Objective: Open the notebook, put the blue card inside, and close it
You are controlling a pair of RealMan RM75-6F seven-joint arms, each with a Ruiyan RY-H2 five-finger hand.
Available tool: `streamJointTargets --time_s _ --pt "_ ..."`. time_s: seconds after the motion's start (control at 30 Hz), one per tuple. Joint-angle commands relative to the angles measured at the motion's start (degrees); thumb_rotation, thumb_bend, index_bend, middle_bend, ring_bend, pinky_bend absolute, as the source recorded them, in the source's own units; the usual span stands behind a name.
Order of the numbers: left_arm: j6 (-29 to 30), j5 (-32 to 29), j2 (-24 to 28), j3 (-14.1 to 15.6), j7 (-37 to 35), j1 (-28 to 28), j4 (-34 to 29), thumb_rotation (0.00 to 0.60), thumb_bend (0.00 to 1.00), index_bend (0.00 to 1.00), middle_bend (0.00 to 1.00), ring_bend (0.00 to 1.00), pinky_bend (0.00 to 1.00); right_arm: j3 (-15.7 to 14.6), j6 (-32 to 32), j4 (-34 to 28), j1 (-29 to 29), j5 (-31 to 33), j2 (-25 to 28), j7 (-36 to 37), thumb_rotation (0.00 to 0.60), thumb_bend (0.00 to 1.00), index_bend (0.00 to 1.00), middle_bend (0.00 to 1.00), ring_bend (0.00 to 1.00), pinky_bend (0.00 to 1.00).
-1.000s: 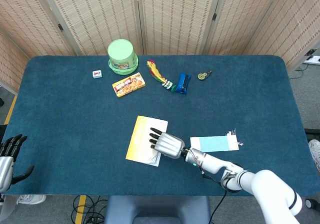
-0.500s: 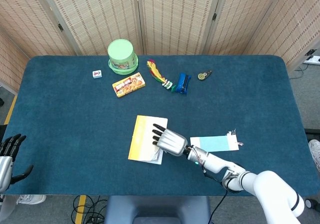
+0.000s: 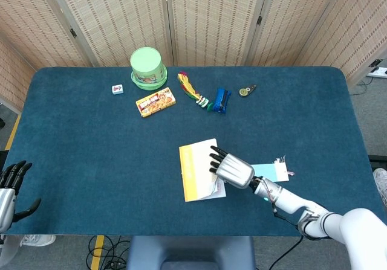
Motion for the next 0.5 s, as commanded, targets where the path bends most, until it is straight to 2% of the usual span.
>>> streamJointTargets --time_s 0.03,0.27,0.5 --pt "0.14 0.14 0.07 0.02 0.12 0.04 -0.24 0.6 0.28 0.13 0.11 0.11 0.17 -1.06 2.49 -3.68 -1.18 -1.77 3.99 -1.83 0.6 0.45 0.78 0.48 0.24 0.13" --pt "0.1 0.52 0.09 0.17 0.16 -0.02 -0.82 0.6 0.28 0.13 0.11 0.11 0.17 0.35 4.99 -10.26 1.98 -7.21 8.2 -5.29 0.6 0.45 0.78 0.48 0.24 0.13" --pt "0.29 0.8 0.29 0.41 -0.14 0.18 -0.82 0.6 0.28 0.13 0.11 0.11 0.17 3.2 1.04 -11.71 7.82 -10.25 6.67 -5.84 0.6 0.45 0.79 0.49 0.24 0.13"
